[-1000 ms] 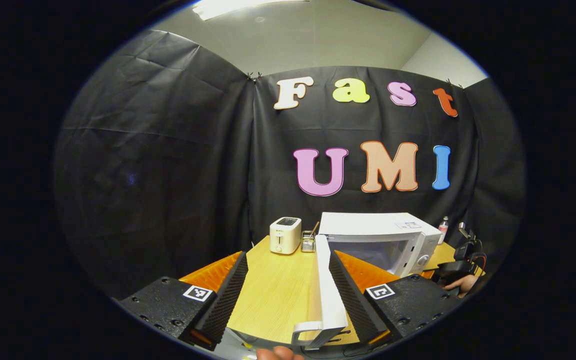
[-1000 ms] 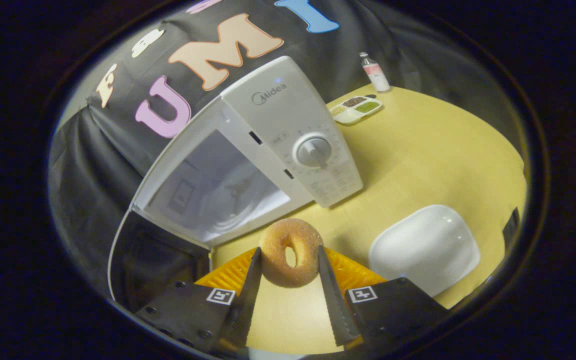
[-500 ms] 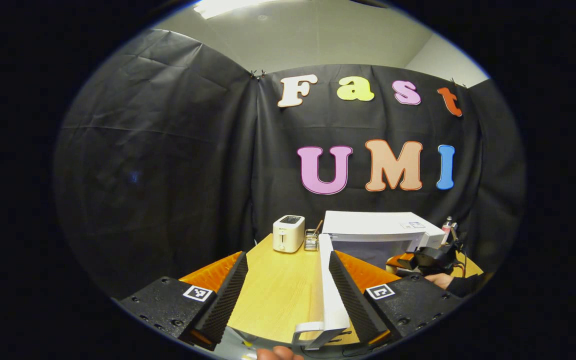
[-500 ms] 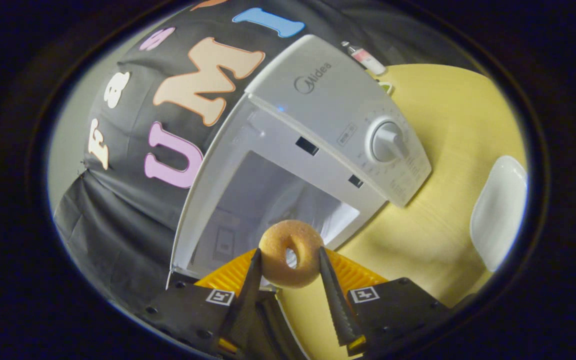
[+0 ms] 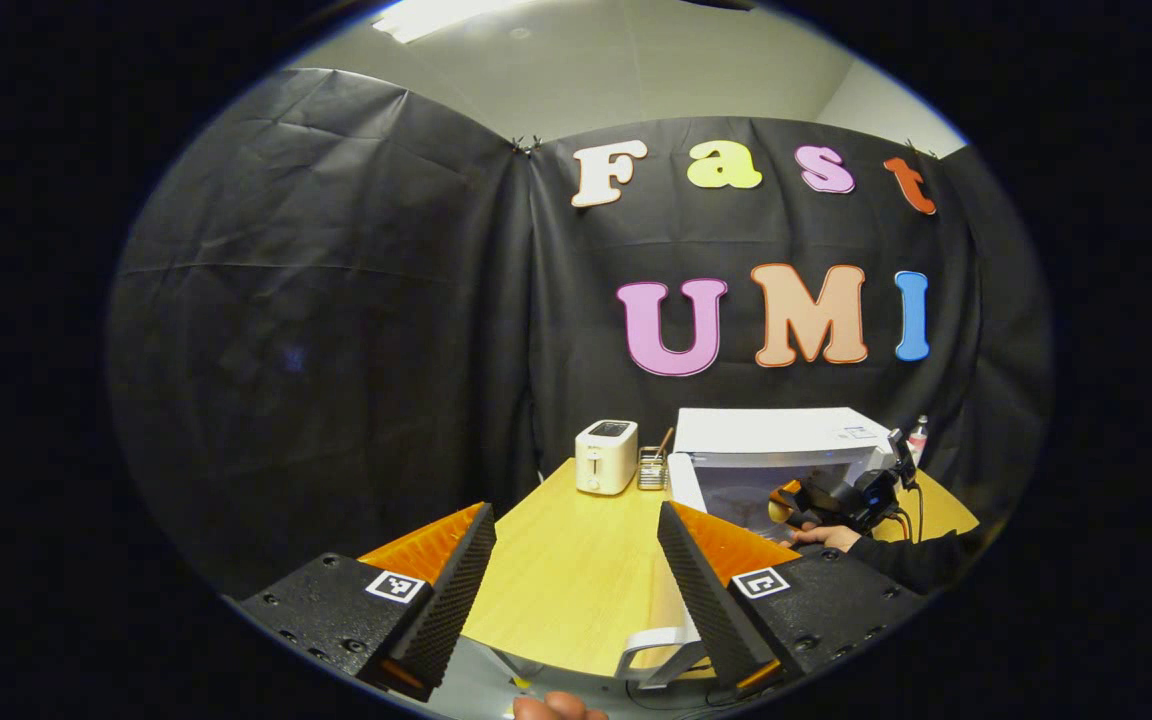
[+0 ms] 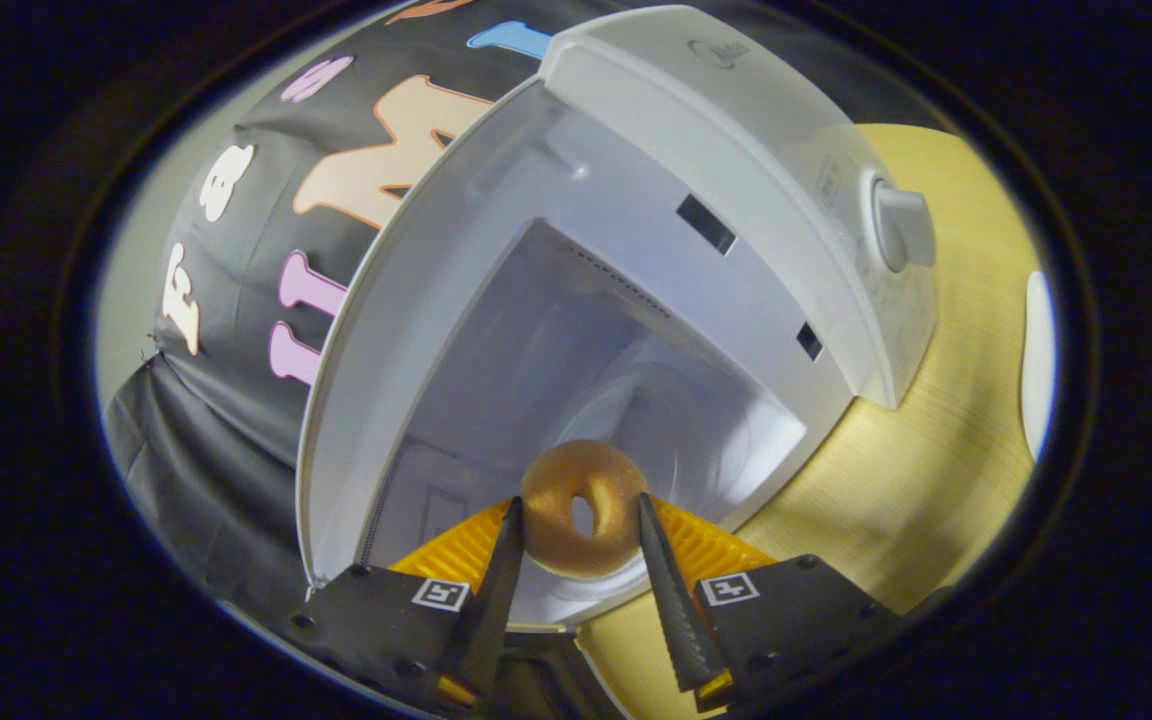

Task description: Open the microwave oven with the left hand, put the food in, and close the microwave oven.

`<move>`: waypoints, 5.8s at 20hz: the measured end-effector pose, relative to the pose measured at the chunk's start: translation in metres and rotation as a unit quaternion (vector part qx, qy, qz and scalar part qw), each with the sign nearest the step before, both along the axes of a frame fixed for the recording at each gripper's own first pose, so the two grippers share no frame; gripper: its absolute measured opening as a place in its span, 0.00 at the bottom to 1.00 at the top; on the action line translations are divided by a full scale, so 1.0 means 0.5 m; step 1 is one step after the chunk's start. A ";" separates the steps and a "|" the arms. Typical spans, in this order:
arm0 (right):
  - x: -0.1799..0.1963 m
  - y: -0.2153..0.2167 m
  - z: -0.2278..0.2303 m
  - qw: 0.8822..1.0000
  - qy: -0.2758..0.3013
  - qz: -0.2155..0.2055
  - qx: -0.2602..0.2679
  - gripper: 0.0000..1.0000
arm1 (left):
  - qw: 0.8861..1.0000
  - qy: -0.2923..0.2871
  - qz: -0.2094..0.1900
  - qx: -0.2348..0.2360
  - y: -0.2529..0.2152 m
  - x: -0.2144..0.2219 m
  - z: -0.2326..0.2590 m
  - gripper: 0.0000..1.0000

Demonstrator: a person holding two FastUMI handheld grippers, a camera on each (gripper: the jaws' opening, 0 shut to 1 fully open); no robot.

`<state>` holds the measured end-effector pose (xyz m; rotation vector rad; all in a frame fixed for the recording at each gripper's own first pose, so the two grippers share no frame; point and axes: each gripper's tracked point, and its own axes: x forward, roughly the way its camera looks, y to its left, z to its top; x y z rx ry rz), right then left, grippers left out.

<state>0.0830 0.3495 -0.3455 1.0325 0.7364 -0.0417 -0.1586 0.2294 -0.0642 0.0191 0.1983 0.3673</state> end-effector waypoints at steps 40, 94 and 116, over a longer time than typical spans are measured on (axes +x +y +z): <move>-0.249 -0.129 0.256 0.872 -0.272 0.287 -0.287 0.80 | 0.999 0.038 -0.034 0.006 0.028 -0.022 -0.112 0.96; -0.136 -0.754 0.497 0.858 -0.300 0.083 -0.409 0.79 | 0.929 0.233 -0.286 0.004 -0.545 0.393 -0.366 0.00; -0.106 -0.796 0.494 0.846 -0.305 0.080 -0.430 0.80 | 0.931 0.238 -0.265 -0.076 -0.603 0.516 -0.380 0.02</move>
